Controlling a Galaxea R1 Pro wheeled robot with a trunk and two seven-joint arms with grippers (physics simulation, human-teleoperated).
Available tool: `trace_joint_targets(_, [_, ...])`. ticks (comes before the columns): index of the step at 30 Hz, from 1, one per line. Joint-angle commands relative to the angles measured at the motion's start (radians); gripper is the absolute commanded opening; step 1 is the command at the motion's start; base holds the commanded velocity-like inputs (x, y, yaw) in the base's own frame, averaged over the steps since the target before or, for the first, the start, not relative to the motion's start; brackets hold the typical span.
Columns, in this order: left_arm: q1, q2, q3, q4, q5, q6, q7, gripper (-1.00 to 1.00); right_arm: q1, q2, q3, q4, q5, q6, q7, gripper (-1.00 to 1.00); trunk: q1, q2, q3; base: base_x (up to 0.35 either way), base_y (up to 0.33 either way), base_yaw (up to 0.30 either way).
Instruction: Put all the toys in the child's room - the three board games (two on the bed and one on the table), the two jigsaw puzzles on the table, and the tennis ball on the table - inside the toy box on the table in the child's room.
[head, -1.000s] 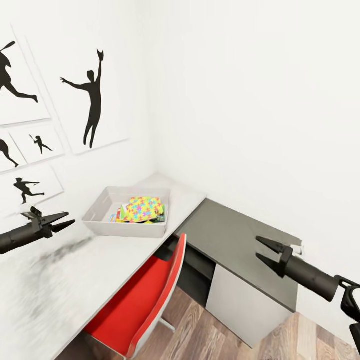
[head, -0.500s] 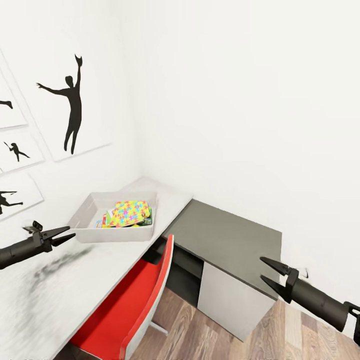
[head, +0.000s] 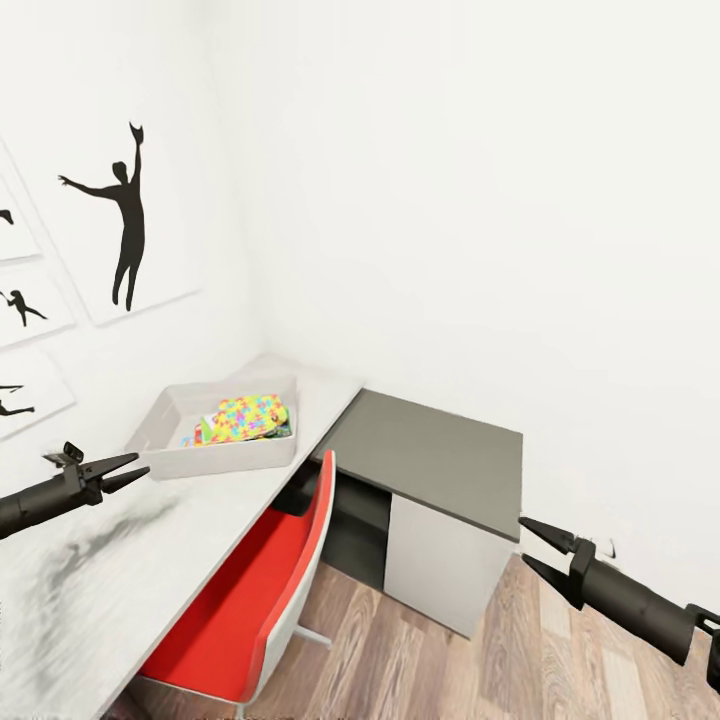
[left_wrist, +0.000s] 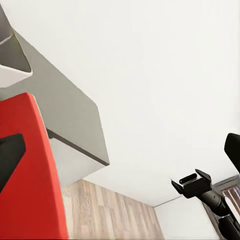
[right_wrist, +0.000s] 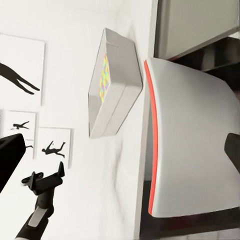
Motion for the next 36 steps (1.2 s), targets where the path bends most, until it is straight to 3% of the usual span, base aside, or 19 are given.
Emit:
trace_joint_targets(1, [0.0,0.0,0.001,0.0,0.0,0.011,-0.004,1.0,-0.001,0.0,-0.001,0.0,0.012,0.005,0.01,1.0,0.0,-0.002,-0.001,-0.269,0.175,-0.221])
trace_joint_targets(17, [0.0,0.002,0.002,0.0,0.0,0.011,-0.004,1.0,-0.002,0.0,0.003,0.0,0.013,0.005,0.01,1.0,0.0,-0.002,0.012,-0.269,0.175,-0.167])
trace_joint_targets(27, [0.001,0.003,0.003,0.0,0.0,0.01,-0.004,1.0,-0.003,0.0,0.005,0.0,0.013,0.005,0.01,1.0,0.0,-0.002,0.013,-0.316,0.02,-0.024])
trace_joint_targets(36, [0.001,0.004,0.002,0.0,0.0,0.009,-0.004,1.0,-0.003,0.001,0.006,0.0,0.015,0.005,0.01,1.0,0.0,-0.002,0.013,-0.327,-0.023,-0.238])
